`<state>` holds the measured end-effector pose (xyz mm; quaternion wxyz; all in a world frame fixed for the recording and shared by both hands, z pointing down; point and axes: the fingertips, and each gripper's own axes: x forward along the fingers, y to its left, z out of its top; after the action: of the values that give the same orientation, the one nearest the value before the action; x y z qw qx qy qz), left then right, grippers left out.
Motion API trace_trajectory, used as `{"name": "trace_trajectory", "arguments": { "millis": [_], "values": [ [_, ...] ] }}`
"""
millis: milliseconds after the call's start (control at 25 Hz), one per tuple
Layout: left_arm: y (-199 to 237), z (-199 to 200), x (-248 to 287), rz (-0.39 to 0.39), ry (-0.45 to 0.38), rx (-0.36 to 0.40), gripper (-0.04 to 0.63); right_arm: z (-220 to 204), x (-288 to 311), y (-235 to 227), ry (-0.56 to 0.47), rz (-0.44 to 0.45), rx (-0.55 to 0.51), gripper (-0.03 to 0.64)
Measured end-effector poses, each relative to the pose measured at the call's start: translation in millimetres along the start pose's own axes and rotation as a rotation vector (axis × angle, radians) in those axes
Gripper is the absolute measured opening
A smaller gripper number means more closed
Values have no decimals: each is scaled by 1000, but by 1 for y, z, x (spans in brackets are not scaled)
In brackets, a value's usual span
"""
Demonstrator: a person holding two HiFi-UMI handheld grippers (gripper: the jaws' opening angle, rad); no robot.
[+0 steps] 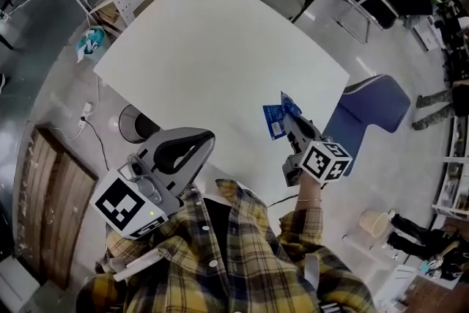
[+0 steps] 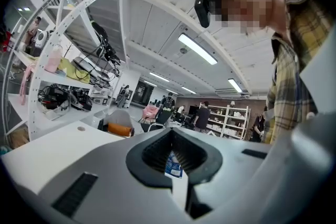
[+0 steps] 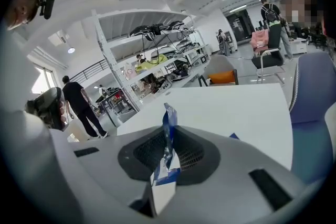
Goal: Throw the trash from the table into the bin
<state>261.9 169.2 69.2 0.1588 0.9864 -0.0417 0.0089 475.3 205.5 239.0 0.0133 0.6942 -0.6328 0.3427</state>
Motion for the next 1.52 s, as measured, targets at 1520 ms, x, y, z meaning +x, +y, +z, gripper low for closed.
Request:
{"name": "trace_trajectory", "arguments": {
  "millis": [1520],
  "values": [
    [262,-19,-378,388,-43,-187,6,-213,309,462,407,376,-104,30]
  ]
}}
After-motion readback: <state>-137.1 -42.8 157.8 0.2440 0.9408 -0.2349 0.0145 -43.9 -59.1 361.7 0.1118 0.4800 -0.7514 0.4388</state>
